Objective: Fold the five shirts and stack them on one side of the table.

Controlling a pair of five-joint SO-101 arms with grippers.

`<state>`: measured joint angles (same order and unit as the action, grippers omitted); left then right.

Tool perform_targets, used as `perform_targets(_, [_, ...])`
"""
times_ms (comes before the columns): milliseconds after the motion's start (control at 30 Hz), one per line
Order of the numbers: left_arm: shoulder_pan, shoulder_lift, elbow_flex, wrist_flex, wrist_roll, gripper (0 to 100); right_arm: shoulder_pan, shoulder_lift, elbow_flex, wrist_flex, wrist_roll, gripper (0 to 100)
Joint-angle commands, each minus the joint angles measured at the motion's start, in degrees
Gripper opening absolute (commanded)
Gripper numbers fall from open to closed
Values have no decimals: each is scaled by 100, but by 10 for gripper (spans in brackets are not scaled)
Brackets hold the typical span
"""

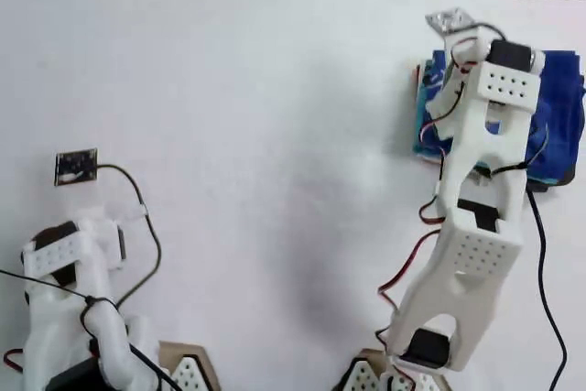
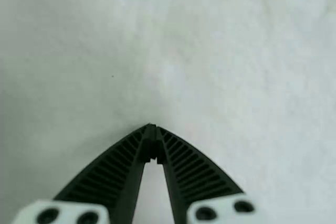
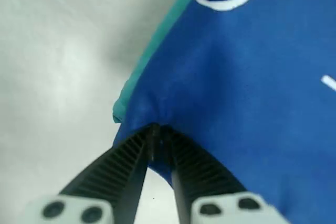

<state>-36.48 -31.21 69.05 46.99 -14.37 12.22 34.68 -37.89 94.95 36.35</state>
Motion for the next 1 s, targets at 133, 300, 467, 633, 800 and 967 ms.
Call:
perform_targets(133, [-35, -149, -22, -79, 35, 31, 409, -602, 1248, -1235, 536, 19])
perform_targets(300, [-26, -149, -22, -79, 35, 31, 356, -1411, 1116, -1218, 536, 19])
perform_targets(467, [-26, -149, -22, -79, 35, 31, 268, -2782, 1152, -998, 492, 19])
perform_targets(633, [-26, -149, -22, -79, 35, 31, 365, -3846, 1178, -1349, 492, 19])
perform_targets(800, [-26, -149, -22, -79, 35, 31, 927, -3662, 1960, -3741, 501, 19])
perform_targets(967, [-26, -149, -22, -79, 35, 31, 1191, -2589, 3121, -6976, 527, 20])
